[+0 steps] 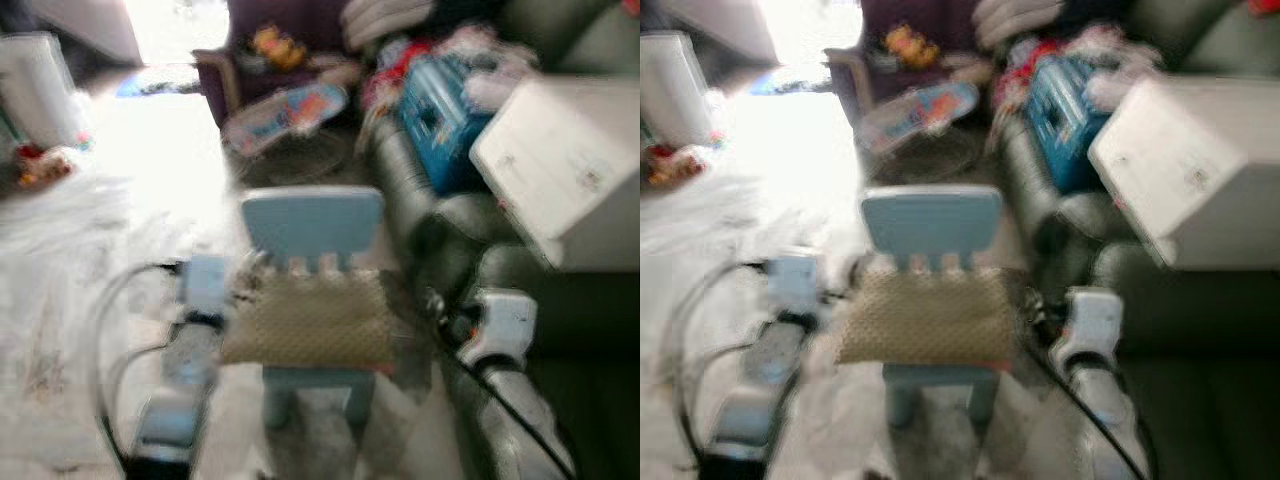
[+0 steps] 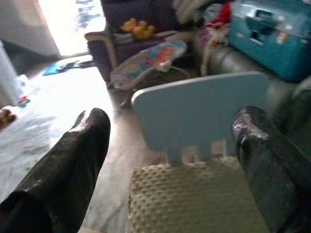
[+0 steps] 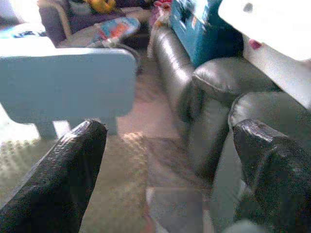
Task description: Move the pillow to the sofa
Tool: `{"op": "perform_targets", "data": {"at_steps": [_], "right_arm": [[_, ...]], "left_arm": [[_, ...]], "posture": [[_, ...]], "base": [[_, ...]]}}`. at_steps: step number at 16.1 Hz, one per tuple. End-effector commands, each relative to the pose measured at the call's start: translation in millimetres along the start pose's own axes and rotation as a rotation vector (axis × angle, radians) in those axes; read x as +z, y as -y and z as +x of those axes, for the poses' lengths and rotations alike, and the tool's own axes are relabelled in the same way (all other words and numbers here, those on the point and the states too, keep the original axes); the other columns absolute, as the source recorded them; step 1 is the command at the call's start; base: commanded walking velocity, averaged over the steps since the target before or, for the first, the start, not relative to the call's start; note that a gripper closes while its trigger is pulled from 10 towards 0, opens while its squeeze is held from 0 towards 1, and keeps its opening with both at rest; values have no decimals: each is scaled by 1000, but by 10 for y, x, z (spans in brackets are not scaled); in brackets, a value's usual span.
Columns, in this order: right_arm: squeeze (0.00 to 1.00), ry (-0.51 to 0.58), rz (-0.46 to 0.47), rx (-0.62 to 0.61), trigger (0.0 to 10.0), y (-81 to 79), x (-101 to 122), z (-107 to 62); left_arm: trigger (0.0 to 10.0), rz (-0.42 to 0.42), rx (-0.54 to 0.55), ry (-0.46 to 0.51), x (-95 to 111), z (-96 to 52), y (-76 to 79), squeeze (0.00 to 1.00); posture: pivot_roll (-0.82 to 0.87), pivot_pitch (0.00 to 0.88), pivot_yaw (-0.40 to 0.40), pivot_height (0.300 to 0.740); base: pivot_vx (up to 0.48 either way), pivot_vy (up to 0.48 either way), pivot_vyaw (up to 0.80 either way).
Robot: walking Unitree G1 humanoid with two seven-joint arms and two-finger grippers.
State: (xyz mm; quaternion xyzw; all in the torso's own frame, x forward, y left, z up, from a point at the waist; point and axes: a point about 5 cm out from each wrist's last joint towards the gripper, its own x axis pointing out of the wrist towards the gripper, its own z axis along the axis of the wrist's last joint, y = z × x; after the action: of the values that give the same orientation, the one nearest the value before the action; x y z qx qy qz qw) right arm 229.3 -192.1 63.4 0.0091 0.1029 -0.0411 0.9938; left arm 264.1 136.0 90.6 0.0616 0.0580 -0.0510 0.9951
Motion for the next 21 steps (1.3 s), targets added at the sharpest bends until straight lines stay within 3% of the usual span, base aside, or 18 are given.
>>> {"op": "perform_targets", "data": {"at_steps": [1, 7, 10, 13, 16, 21], "right_arm": [[0, 28, 13, 21, 10000, -68, 62, 14], [0, 34, 11, 18, 10000, -60, 65, 18], [0, 28, 10, 29, 10000, -69, 52, 12], [0, 13, 14, 70, 10000, -113, 22, -52], [0, 13, 16, 71, 10000, -91, 15, -85], [0, 19, 4, 93, 10000, -128, 29, -79]], "left_arm": [[10000, 16, 24, 1, 2, -4, -90, 0], [10000, 88, 82, 34, 34, -3, -105, 0], [10000, 71, 90, 23, 10, -5, -155, 0], [10000, 42, 153, -58, -172, -134, -348, 0], [10000, 46, 151, -63, -195, -227, -391, 0], [10000, 47, 140, -63, -194, -226, -362, 0]], "posture": [[-29, 0, -4, 740], [-27, 0, -4, 740], [-22, 0, -7, 740], [-26, 0, -7, 740], [-18, 0, -9, 740], [-17, 0, -12, 740]], "base": [[0, 0, 0], [0, 0, 0], [0, 0, 0], [0, 0, 0], [0, 0, 0], [0, 0, 160]]}}
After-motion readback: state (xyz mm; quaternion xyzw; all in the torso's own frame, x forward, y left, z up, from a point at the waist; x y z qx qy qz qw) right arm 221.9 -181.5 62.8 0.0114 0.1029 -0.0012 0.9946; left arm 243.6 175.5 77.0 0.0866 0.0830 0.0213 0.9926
